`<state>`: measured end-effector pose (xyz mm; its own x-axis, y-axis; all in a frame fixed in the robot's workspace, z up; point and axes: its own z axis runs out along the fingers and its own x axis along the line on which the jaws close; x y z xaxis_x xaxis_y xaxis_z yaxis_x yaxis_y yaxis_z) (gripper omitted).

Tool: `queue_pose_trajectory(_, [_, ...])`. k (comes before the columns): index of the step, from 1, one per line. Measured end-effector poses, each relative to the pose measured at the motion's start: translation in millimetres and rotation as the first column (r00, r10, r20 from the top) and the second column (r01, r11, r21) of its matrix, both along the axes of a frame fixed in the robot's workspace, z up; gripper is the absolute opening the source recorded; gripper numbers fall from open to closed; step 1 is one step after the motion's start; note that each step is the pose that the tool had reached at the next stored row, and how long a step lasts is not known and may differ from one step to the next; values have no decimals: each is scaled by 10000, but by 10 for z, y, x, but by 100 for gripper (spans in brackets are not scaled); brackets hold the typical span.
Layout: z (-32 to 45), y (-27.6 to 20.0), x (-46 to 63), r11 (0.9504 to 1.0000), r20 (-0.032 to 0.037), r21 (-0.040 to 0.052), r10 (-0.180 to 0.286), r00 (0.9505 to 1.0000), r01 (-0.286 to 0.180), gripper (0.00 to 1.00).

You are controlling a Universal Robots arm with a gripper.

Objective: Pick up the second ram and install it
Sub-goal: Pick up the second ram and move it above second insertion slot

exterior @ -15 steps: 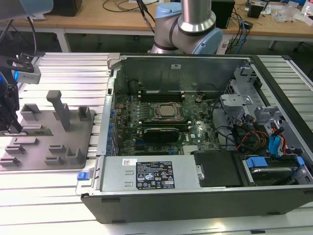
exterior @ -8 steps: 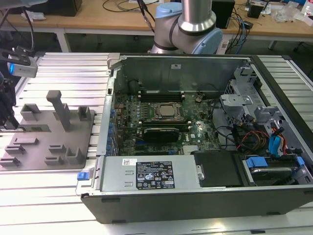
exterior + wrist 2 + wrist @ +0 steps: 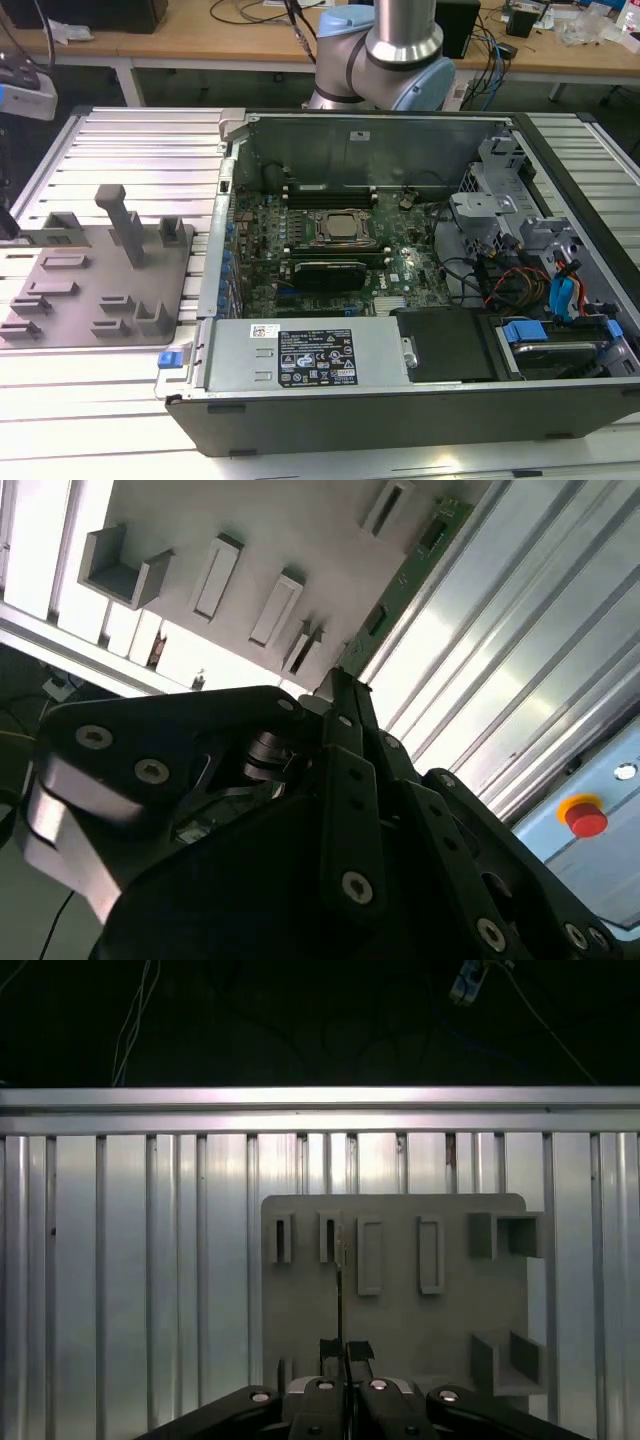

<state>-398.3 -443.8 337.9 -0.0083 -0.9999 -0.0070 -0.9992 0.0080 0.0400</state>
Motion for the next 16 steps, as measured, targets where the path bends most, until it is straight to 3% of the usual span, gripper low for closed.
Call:
queue_pose_trajectory(5, [251, 1, 0, 10000, 0, 0, -1, 10000, 1, 9])
queue_pose_trajectory(10, [635, 6, 0, 10000, 0, 1, 0, 10000, 0, 9])
queue_pose_trajectory(11, [673, 6, 0, 10000, 1, 0, 0, 10000, 0, 9])
queue_pose_trajectory(16, [681, 6, 0, 10000, 1, 0, 0, 10000, 0, 9])
